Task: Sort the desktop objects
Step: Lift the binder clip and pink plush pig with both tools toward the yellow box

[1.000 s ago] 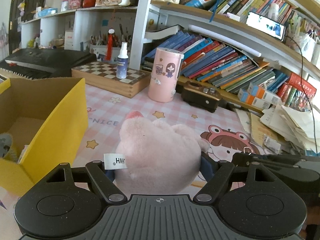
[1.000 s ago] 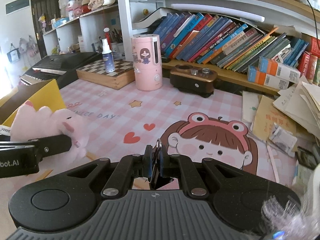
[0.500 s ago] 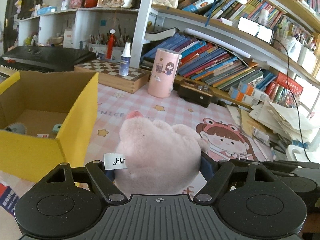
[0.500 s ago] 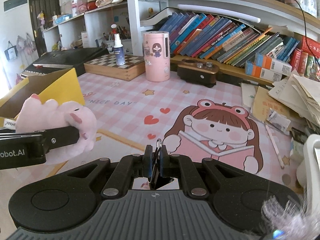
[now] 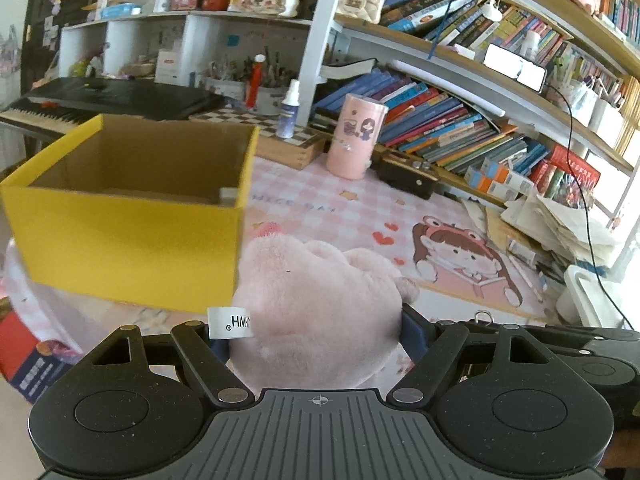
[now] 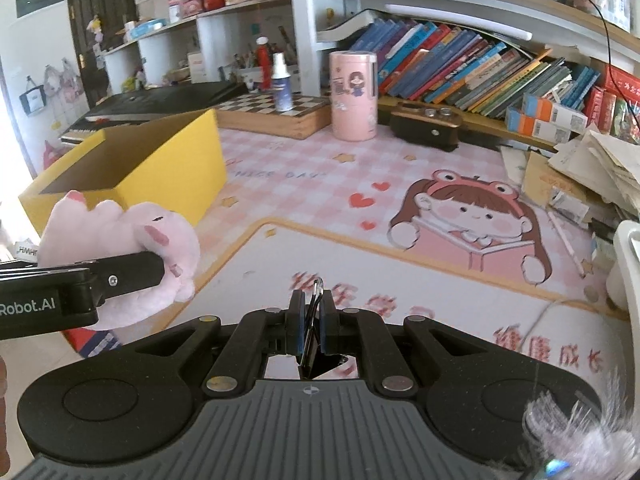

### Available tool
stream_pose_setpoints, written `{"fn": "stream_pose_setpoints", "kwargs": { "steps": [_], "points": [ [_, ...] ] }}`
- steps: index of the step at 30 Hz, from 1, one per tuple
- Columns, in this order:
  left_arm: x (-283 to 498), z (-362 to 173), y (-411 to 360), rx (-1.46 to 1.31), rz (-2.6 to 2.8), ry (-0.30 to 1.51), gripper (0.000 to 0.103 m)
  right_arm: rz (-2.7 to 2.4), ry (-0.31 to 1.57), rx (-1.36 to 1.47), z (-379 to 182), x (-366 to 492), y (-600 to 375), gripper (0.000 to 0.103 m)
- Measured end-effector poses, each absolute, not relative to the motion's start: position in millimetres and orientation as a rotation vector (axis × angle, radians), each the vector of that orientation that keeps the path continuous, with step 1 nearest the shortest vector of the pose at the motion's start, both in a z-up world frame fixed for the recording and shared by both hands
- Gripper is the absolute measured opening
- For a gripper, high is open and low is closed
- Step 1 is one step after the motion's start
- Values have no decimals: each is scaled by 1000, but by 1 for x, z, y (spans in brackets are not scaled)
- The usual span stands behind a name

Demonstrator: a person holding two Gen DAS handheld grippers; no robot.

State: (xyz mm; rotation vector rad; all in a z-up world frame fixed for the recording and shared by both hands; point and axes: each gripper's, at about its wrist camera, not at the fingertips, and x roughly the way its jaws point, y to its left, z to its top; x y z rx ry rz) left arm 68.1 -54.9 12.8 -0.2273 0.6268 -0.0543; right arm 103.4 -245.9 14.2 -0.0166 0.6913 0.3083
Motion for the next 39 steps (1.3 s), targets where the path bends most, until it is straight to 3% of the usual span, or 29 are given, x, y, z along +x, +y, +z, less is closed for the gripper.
{"fn": "stream_pose_setpoints", "kwargs": {
  "steps": [20, 39],
  "points": [
    [-19, 9, 25, -270, 49, 631, 80, 424, 706, -35, 9, 19, -160, 7],
    [-57, 15, 75, -321, 195, 580, 80, 585, 681, -92, 17, -2, -98, 7]
  ]
}}
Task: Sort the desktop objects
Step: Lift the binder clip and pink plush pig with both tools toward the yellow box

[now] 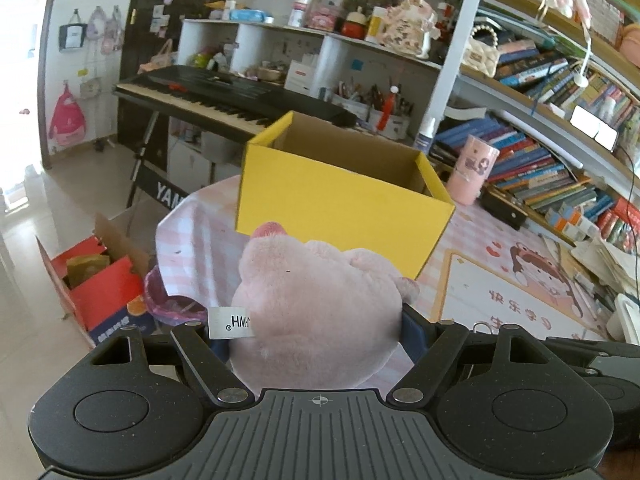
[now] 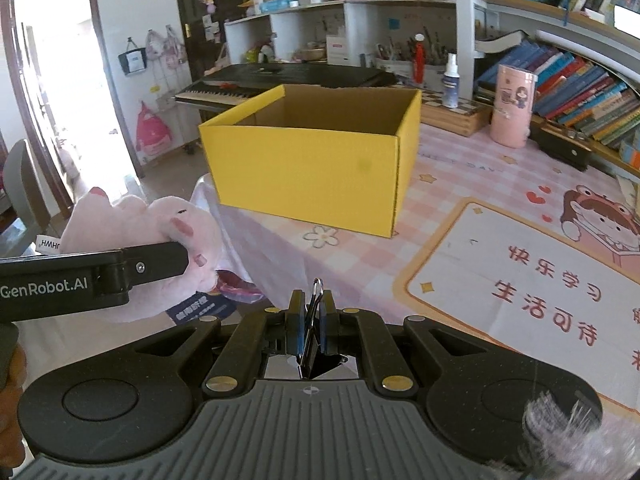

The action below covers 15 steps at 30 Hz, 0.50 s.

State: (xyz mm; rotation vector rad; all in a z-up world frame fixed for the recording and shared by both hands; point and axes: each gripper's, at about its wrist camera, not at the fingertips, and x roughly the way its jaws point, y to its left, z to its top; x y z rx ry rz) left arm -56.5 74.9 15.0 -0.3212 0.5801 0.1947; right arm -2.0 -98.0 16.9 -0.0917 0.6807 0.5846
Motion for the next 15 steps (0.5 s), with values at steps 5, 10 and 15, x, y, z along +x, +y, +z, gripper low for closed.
{"fn": "stream_pose_setpoints", "kwargs": {
  "steps": [5, 10, 15],
  "points": [
    [-58, 17, 83, -328, 210, 565, 80, 600, 675, -99, 19, -1, -90, 7],
    [-58, 20, 90, -326, 222, 548, 80, 610, 664, -104, 22, 2, -82, 7],
    [-53, 29, 96, -322, 234, 519, 80, 619, 648, -109, 28, 7, -75, 7]
  ]
}}
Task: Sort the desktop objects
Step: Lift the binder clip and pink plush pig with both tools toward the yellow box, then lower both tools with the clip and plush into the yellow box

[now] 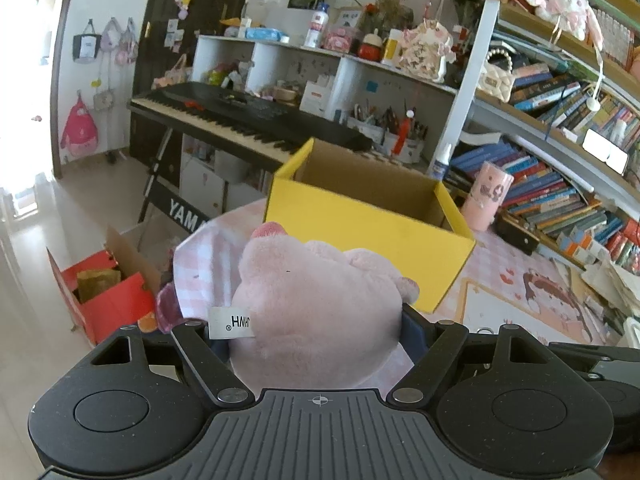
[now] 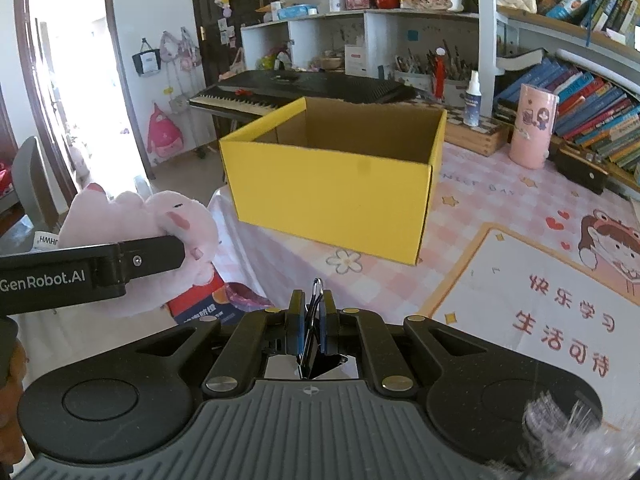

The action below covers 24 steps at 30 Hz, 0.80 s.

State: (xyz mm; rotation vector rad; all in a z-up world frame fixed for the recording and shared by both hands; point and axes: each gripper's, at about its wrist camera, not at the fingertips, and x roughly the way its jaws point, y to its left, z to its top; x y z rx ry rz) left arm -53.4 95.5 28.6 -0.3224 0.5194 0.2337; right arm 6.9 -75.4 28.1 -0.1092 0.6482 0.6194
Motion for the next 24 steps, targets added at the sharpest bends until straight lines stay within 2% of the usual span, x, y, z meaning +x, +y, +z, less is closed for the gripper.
{"fn": "stream_pose_setpoints", "kwargs": {
  "steps": [14, 24],
  "points": [
    [-17, 56, 105, -291, 254, 387, 80, 665, 516, -111, 69, 50, -58, 7],
    [43, 69, 108, -278, 266, 343, 80, 715, 438, -116, 92, 112, -42, 7]
  ]
}}
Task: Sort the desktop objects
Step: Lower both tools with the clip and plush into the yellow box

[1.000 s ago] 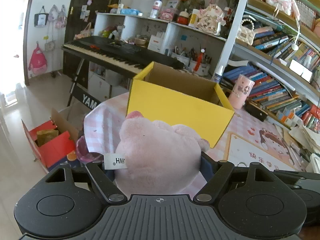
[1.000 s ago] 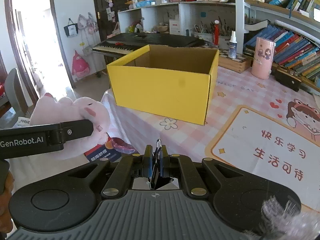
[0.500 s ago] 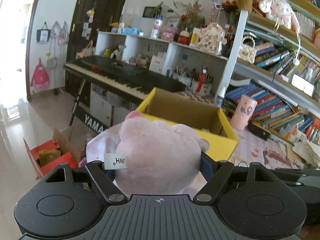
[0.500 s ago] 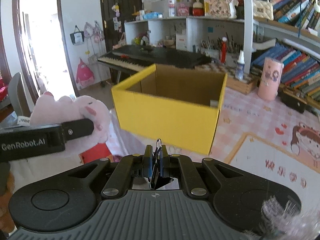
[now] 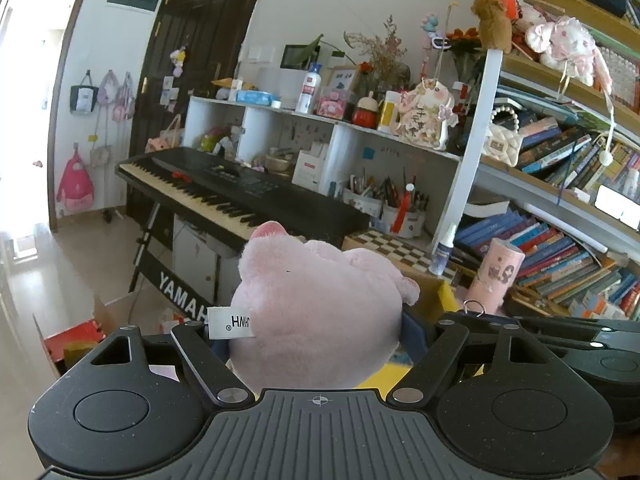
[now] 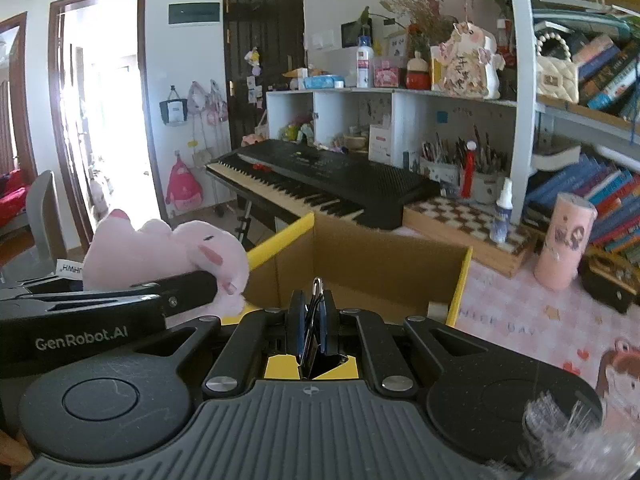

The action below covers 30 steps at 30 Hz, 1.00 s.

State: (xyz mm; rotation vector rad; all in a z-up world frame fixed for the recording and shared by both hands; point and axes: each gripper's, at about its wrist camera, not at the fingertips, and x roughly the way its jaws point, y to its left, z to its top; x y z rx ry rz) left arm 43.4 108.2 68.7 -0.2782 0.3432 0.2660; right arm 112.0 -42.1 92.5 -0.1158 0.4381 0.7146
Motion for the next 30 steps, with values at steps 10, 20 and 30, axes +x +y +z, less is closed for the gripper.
{"fn": "stream_pose_setpoints", "kwargs": {
  "steps": [10, 20, 30],
  "points": [
    [94, 71, 106, -253, 282, 352, 80, 725, 455, -142, 90, 174, -39, 7],
    [143, 59, 108, -223, 294, 427, 80, 773, 570, -250, 60, 226, -26, 7],
    [183, 40, 109, -208, 300, 526, 80, 837, 644, -395, 39, 258, -8, 7]
  ]
}}
